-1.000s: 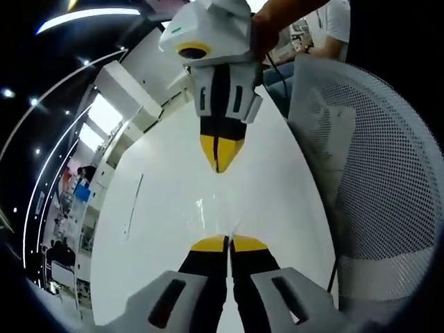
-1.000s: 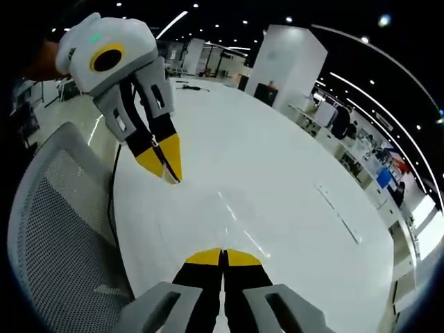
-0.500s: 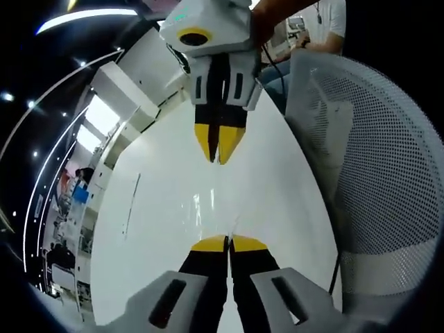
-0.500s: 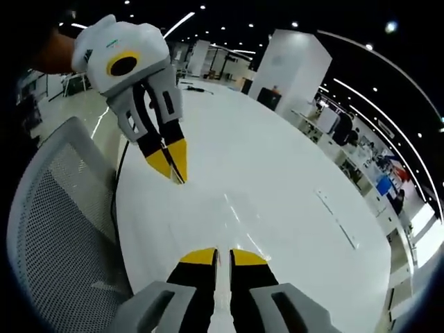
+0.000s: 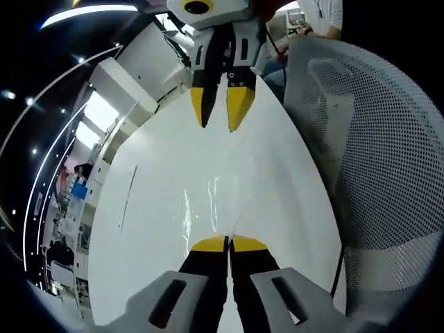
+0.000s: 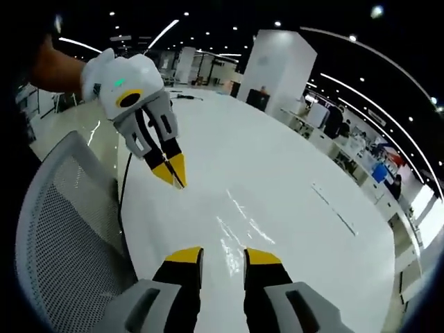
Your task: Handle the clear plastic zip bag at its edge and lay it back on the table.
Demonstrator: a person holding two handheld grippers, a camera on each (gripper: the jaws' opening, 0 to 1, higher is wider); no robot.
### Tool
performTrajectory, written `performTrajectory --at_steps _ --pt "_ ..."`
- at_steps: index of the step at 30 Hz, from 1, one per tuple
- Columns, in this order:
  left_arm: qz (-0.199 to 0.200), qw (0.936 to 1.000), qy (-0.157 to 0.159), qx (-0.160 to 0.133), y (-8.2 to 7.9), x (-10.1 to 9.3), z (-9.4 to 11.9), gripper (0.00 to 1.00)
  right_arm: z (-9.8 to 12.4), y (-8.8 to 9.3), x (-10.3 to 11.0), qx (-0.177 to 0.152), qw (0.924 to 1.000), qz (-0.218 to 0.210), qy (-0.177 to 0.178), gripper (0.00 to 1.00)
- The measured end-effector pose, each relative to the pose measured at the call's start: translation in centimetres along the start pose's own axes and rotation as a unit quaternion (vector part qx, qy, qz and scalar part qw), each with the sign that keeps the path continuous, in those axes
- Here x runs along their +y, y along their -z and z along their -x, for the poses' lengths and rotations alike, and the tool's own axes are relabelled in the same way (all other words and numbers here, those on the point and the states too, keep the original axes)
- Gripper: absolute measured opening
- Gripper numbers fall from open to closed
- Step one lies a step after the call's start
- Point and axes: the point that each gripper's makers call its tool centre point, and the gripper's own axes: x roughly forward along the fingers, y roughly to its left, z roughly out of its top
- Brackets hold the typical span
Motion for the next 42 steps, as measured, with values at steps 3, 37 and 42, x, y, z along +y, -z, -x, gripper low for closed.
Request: performTrajectory --at_steps 3,37,42 --pt "0.001 1.0 0.004 0.001 0.3 -0.3 -0.2 0.0 0.4 0.6 0.0 -0.002 0.9999 -0.015 0.002 0.27" --pt "-0.056 0.9981 0.025 0.009 3.5 -1.0 -1.3 0.0 4.7 5.1 1.1 -0.044 0.9903 -0.125 0.041 0.54" --pt "-0.065 0.9977 0.02 0.01 3.4 -0.7 -1.6 0.0 4.6 5.0 1.5 -0.048 0.9889 -0.134 0.043 0.56"
